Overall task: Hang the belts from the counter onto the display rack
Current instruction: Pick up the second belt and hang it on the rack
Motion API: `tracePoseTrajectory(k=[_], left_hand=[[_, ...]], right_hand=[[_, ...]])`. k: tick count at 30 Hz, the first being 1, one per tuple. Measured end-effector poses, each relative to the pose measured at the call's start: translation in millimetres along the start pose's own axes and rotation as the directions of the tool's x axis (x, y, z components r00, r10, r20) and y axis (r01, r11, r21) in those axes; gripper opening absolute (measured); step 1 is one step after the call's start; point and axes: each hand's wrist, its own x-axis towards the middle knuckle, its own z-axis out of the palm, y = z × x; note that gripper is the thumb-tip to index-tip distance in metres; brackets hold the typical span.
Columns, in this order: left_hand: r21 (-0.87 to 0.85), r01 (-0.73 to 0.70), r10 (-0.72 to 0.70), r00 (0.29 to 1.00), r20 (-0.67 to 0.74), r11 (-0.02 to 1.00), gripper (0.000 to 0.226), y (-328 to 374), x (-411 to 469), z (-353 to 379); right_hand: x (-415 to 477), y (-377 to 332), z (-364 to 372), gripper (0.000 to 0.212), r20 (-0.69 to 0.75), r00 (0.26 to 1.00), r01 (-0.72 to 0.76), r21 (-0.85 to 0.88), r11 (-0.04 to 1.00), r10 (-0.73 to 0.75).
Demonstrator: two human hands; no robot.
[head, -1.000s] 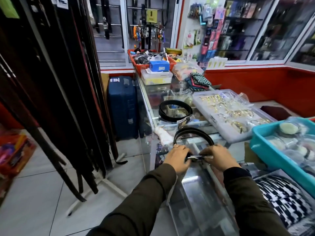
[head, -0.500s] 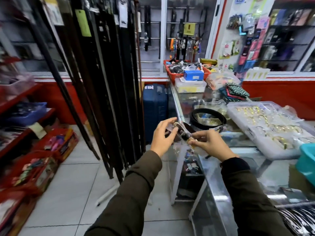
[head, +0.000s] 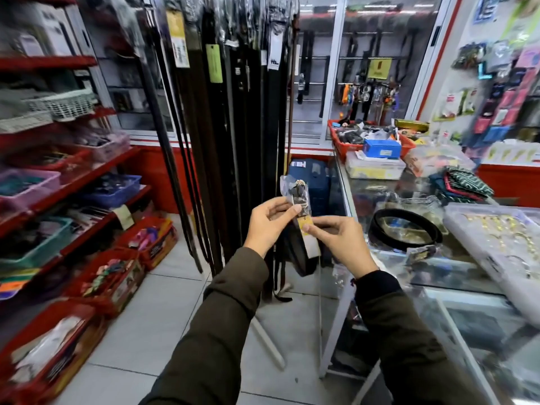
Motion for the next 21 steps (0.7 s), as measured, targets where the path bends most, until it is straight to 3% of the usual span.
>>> tracePoseTrajectory(k=[3, 7, 10, 15, 21], left_hand=[[-0.040, -0.048, 0.048, 0.999, -0.002, 0.998, 0.040, 15.8, 3.8, -8.6], [-0.139, -0.134, 0.122, 0.988, -0.094, 0.981, 0.025, 36.2, 13.1, -31.5], [-0.100, -0.177, 0.165, 0.979, -0.119, 0.979, 0.012, 47.8, 22.8, -53.8], [-0.059, -0.245, 0.235, 0.962, -0.136, 0.968, 0.011, 82.0, 46.2, -86.6], [-0.035, -0.397, 0.381, 0.898, -0.220, 0.917, 0.010, 158.2, 83.4, -114.4]], right_hand=[[12.8, -10.8, 7.4, 0.015, 0.081, 0.997, 0.014, 0.070, 0.997, -0.020], [44.1, -37.3, 24.4, 0.023, 0.137, 0.990, 0.017, 0.185, 0.983, -0.043], [71.9, -64.3, 41.8, 0.026, 0.131, 0.987, 0.061, 0.254, 0.965, -0.097], [122.9, -114.8, 69.3, 0.026, 0.141, 0.974, 0.131, 0.290, 0.948, -0.177], [173.8, -181.2, 102.8, 0.027, -0.019, 0.969, 0.233, 0.413, 0.880, -0.247]])
